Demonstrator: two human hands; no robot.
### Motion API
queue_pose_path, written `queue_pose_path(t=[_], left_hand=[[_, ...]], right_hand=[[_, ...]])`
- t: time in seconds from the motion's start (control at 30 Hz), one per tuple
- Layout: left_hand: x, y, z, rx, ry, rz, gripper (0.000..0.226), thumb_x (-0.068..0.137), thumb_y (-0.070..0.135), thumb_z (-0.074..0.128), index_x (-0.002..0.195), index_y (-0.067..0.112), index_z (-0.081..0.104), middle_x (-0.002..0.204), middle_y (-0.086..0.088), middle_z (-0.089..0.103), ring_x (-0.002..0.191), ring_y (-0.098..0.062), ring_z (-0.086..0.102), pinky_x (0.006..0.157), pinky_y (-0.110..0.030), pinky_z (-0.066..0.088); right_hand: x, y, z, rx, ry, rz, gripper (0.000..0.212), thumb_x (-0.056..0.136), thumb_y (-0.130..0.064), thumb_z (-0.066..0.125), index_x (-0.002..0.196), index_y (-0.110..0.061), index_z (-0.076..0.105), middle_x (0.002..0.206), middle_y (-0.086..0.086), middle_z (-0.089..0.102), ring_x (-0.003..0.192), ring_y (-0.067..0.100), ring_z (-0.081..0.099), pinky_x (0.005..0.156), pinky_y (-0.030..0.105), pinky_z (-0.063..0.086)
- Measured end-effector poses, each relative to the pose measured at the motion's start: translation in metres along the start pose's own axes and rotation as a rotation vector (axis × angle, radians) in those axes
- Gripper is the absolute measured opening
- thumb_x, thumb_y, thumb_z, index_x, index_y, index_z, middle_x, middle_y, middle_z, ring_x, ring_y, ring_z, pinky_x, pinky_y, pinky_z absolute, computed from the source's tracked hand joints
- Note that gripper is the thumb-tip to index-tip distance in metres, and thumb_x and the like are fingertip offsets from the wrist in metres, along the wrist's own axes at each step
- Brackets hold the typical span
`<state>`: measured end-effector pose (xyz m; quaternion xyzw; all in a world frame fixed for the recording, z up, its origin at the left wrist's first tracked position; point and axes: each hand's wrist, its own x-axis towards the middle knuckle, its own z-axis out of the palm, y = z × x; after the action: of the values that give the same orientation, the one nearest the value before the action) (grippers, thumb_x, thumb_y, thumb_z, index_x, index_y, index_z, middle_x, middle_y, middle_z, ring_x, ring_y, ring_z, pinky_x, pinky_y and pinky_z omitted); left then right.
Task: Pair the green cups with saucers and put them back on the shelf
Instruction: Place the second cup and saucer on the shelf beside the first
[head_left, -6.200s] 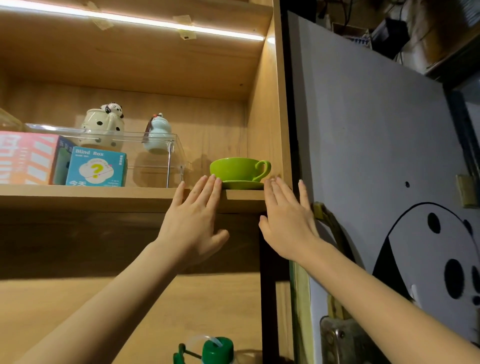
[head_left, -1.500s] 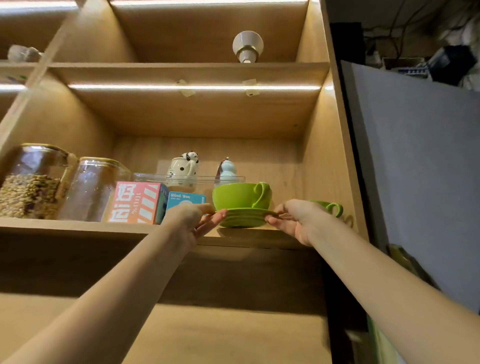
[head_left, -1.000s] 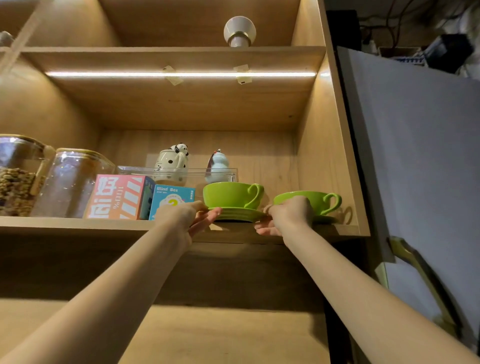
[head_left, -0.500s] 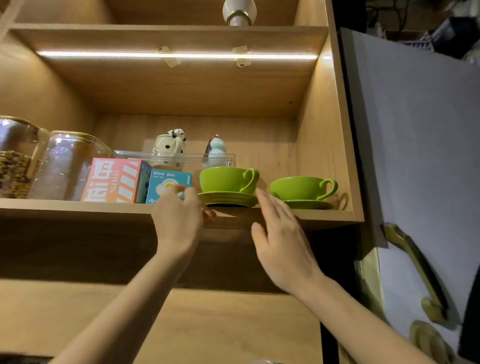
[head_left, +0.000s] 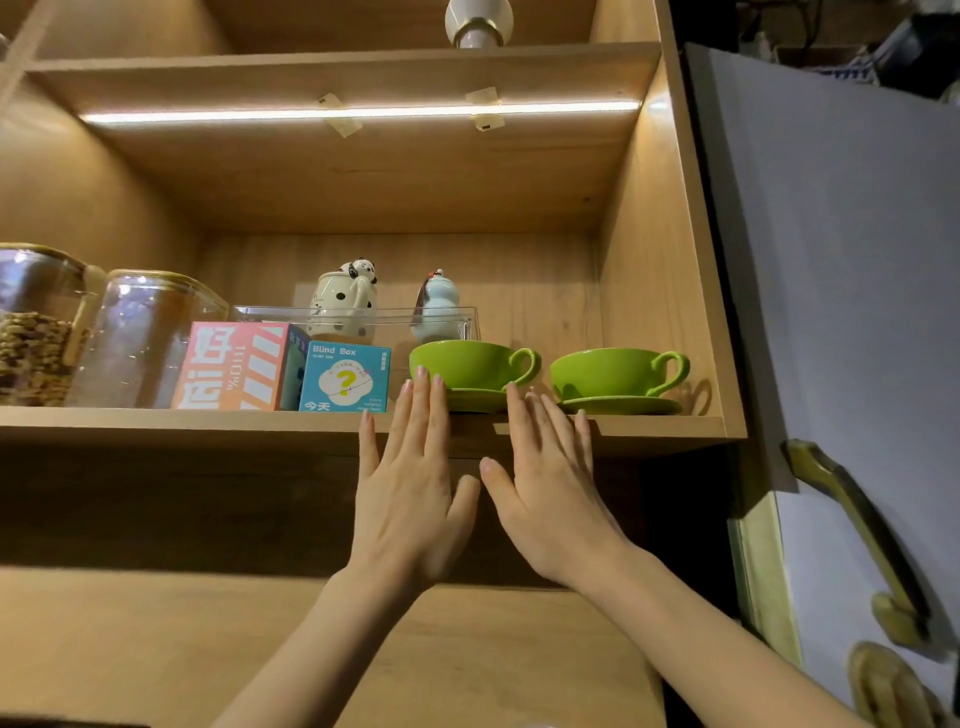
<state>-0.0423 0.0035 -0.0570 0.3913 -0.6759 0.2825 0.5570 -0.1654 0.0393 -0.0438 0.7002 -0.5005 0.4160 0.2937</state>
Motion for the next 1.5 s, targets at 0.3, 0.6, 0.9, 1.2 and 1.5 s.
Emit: queue_pose_path(t=[0.3,0.6,0.9,1.2,1.5], left_hand=[[-0.001,-0.012,0.013,0.095,-0.009,0.018,0.076,0.075,0.046,0.010,0.140,0.021,-0.019,0.149,0.004,-0.022,0.140,-0.013,-0.017,0.112,-0.037,-0.021],[0.010,-0.023,0.005,0.090,-0.025,-0.009,0.088,0.066,0.052,0.011,0.144,0.021,-0.012,0.155,0.002,-0.013,0.142,-0.011,-0.014,0.111,-0.037,-0.018],[0.015,-0.015,-0.008,0.074,-0.036,-0.063,0.091,0.063,0.057,0.009,0.145,0.018,0.016,0.155,0.000,0.023,0.145,-0.014,0.007,0.113,-0.041,-0.012],[0.008,0.003,-0.001,0.065,0.034,-0.023,0.077,0.076,0.048,0.016,0.147,0.019,0.010,0.157,0.001,0.014,0.145,-0.013,0.005,0.110,-0.038,-0.012],[0.002,0.000,0.008,0.134,0.027,0.004,0.077,0.076,0.045,0.020,0.146,0.017,0.011,0.153,0.001,0.007,0.141,-0.014,0.004,0.112,-0.045,-0.001]], right_hand=[[0.008,0.000,0.003,-0.112,-0.022,0.017,0.065,0.096,-0.040,0.026,0.148,-0.017,-0.004,0.160,0.003,0.002,0.147,0.019,-0.004,0.114,0.041,-0.015],[0.007,-0.003,-0.007,-0.071,-0.040,-0.037,0.065,0.096,-0.036,0.032,0.147,-0.032,-0.006,0.159,0.003,0.011,0.146,0.019,0.004,0.118,0.044,-0.006],[0.008,0.001,-0.007,-0.148,-0.051,-0.080,0.056,0.097,-0.031,0.028,0.148,-0.027,0.004,0.157,0.009,0.016,0.146,0.021,0.008,0.119,0.043,0.000],[0.017,0.001,-0.011,-0.208,-0.082,-0.073,0.057,0.096,-0.030,0.031,0.147,-0.010,0.012,0.157,0.008,0.019,0.145,0.022,0.013,0.120,0.039,0.006],[0.013,0.005,-0.004,-0.261,-0.051,-0.110,0.063,0.095,-0.030,0.033,0.148,-0.009,0.006,0.158,0.008,0.013,0.146,0.022,0.009,0.119,0.039,0.000]])
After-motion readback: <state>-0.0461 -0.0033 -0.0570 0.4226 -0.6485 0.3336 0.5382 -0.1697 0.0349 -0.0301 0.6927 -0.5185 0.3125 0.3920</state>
